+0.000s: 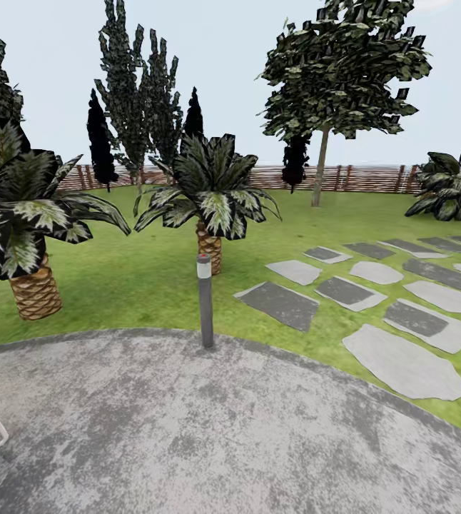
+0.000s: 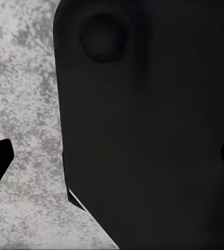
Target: Pick up the pesticide atomizer in the garden and spray insectifuge to fully cover both potted plants in the garden.
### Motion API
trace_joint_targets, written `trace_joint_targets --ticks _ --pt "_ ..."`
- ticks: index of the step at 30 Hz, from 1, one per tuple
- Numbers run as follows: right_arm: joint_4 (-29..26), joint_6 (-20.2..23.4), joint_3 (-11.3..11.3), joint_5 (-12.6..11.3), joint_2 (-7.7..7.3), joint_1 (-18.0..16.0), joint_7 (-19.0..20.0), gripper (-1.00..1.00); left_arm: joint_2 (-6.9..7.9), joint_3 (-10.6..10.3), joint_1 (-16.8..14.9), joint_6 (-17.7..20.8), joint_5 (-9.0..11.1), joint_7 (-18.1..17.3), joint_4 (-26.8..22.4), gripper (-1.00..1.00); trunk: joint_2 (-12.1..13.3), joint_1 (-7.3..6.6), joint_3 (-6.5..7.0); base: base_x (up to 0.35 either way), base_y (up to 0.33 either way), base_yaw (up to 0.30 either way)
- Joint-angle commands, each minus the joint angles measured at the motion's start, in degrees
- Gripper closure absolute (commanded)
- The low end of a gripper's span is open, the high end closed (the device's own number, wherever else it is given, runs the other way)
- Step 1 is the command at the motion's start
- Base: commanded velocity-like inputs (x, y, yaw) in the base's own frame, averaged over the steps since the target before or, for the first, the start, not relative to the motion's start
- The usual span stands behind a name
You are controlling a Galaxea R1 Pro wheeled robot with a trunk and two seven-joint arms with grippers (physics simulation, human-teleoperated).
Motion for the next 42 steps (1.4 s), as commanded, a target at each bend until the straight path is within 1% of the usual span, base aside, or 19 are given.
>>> trace_joint_targets --ticks 1,3,6,10,11,15,19,21,29,35,36,39,40,42 --pt "-0.33 -0.06 0.11 0.05 0.33 0.08 -0.18 -1.00 -0.09 -0.18 0.00 -0.09 -0.17 -0.09 0.09 -1.00 -0.02 0.00 -0.03 0.000 0.000 0.000" --pt "-0.93 -0.04 0.13 0.08 0.81 0.08 -0.18 -1.00 -0.09 -0.18 0.00 -0.09 -0.14 -0.09 0.09 -1.00 -0.02 0.00 -0.03 0.000 0.000 0.000" --pt "-0.85 -0.04 0.15 0.08 0.87 0.08 -0.18 -1.00 -0.12 -0.18 0.00 -0.09 -0.14 -0.09 0.05 -1.00 -0.02 0.00 -0.03 0.000 0.000 0.000" --pt "-1.94 -0.06 0.15 0.16 2.07 -0.64 -0.18 -1.00 -0.21 -0.19 0.00 -0.09 -0.10 -0.09 -0.06 -1.00 -0.02 0.00 -0.03 0.000 0.000 0.000" --pt "-2.27 -0.07 0.13 0.16 2.16 -0.73 -0.18 -1.00 -0.20 -0.22 0.00 -0.11 -0.11 -0.09 -0.07 -1.00 -0.02 0.00 -0.03 0.000 0.000 0.000" --pt "-3.44 -0.17 0.03 0.17 2.14 -0.85 -0.22 -1.00 -0.12 -0.29 0.00 -0.27 -0.27 -0.09 -0.13 -1.00 -0.02 0.00 -0.03 0.000 0.000 0.000" --pt "-4.55 -1.33 0.01 0.21 1.61 -0.88 -0.32 -1.00 -0.01 -0.26 -0.13 -1.11 -0.41 -0.09 -0.82 -1.00 -0.02 0.00 -0.03 0.000 0.000 0.000" --pt "-5.20 -1.98 0.00 0.28 0.96 -0.88 -0.33 -1.00 0.30 -0.32 -0.24 -1.75 -0.55 -0.09 -1.47 -1.00 -0.02 0.00 -0.03 0.000 0.000 0.000" --pt "-7.79 -4.54 -0.09 0.19 -1.62 -0.88 -0.35 -1.00 2.88 -0.04 -0.71 -4.32 -0.41 -0.09 -4.06 -1.00 -0.02 0.00 -0.03 0.000 0.000 0.000" --pt "-9.73 -6.47 -0.17 0.18 -3.56 -0.94 -0.35 -1.00 4.81 -0.04 -2.66 -6.24 -0.14 -0.09 -6.01 -1.00 -0.02 0.00 -0.03 0.000 0.000 0.000" --pt "-21.70 -22.65 -0.17 0.16 -7.15 -0.95 -0.35 -1.00 4.93 -0.02 -4.92 -15.67 -0.13 -0.09 -10.77 -1.00 -0.02 0.00 -0.03 0.000 0.000 0.000" --pt "-25.32 -22.67 -0.24 0.10 -7.45 -1.53 -0.35 -1.00 4.76 0.05 -7.33 -15.57 0.02 0.00 -13.47 -1.00 -0.02 0.00 -0.03 0.000 0.000 0.000" --pt "-26.60 -22.67 -0.29 0.08 -7.50 -2.52 -0.35 -1.00 4.57 -0.02 -8.69 -15.74 0.02 -0.01 -14.85 -1.00 -0.02 0.00 -0.03 0.000 0.000 0.000" --pt "-27.19 -22.66 -0.32 0.13 -7.53 -4.10 -0.35 -1.00 4.46 -0.05 -9.90 -16.05 -0.03 0.04 -16.04 -1.00 -0.02 0.00 -0.03 0.000 0.000 0.000"
